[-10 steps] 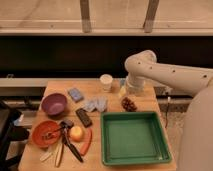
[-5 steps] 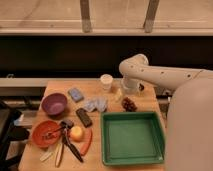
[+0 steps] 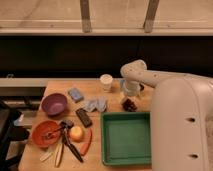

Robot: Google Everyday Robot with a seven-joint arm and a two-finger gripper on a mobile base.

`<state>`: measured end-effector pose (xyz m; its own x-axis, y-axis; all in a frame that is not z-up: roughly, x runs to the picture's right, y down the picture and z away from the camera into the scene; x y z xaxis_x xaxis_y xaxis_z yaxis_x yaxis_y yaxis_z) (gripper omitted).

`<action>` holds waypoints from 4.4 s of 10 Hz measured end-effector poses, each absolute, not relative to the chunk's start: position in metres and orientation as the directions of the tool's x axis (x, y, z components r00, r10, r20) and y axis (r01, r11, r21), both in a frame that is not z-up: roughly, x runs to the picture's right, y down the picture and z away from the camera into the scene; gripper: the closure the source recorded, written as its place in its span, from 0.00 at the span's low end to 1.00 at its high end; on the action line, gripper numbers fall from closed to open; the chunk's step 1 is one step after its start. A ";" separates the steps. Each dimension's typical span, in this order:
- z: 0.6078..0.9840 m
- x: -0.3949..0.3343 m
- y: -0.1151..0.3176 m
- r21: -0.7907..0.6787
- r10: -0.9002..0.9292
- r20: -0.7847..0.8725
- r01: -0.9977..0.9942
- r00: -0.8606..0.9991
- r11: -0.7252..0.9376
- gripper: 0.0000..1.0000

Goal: Place grapes in paper cup

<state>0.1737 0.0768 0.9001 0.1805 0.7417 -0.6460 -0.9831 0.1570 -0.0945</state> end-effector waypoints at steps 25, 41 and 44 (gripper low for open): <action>0.786 0.102 -0.087 -0.152 0.871 -0.337 -0.934 0.357 0.324 1.00; 0.875 0.041 -0.116 -0.285 0.846 -0.330 -0.899 0.419 0.334 0.26; 0.869 0.038 -0.121 -0.295 0.849 -0.317 -0.894 0.424 0.337 0.26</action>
<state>0.0380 -0.1205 0.8690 0.4239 0.8485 -0.3167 -0.8943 0.3368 -0.2947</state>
